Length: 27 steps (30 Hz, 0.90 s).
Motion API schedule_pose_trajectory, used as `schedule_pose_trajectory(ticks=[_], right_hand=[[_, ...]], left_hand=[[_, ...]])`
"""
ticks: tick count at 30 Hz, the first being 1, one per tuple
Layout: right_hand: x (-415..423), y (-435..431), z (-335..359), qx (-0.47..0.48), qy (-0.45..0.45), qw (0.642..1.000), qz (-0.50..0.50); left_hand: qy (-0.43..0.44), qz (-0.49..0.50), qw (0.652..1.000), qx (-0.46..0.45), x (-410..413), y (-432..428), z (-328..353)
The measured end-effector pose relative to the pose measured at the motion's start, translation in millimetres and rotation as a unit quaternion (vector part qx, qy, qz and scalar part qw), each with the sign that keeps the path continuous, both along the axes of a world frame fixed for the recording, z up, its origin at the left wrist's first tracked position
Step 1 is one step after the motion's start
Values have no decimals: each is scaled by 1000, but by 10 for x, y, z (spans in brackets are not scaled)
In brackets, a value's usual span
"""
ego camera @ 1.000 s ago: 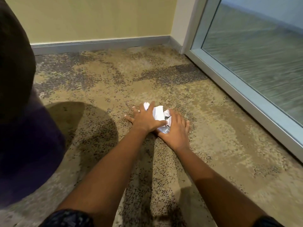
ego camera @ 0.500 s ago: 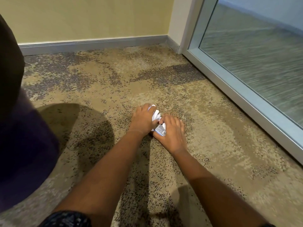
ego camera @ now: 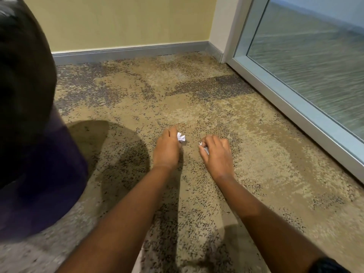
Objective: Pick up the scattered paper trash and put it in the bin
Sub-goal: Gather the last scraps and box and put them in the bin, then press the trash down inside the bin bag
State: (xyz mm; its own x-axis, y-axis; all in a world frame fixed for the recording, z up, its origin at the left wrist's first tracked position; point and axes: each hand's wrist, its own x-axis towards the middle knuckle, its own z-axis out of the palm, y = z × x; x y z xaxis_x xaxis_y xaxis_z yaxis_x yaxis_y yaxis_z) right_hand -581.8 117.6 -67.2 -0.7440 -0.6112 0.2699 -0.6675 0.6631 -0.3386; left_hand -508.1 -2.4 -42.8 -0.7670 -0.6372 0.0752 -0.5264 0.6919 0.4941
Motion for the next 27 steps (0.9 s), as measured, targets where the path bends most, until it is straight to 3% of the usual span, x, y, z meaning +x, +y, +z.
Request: schedule_pose_trajectory(ticks=[3, 12, 19, 22, 27], right_hand=[[57, 14, 34, 1, -18, 1000, -12], [548, 228, 175, 37, -40, 998, -6], [814, 374, 565, 95, -74, 989, 90], [930, 294, 852, 29, -87, 992, 81], [1208, -16, 1591, -209, -48, 974, 73]], left_hand=[[2, 20, 999, 28, 260, 12, 29], [116, 67, 962, 238, 915, 151, 40], [98, 70, 966, 228, 1168, 198, 430], [114, 79, 971, 194, 1235, 301, 738], [194, 35, 972, 124, 1272, 467, 1439]])
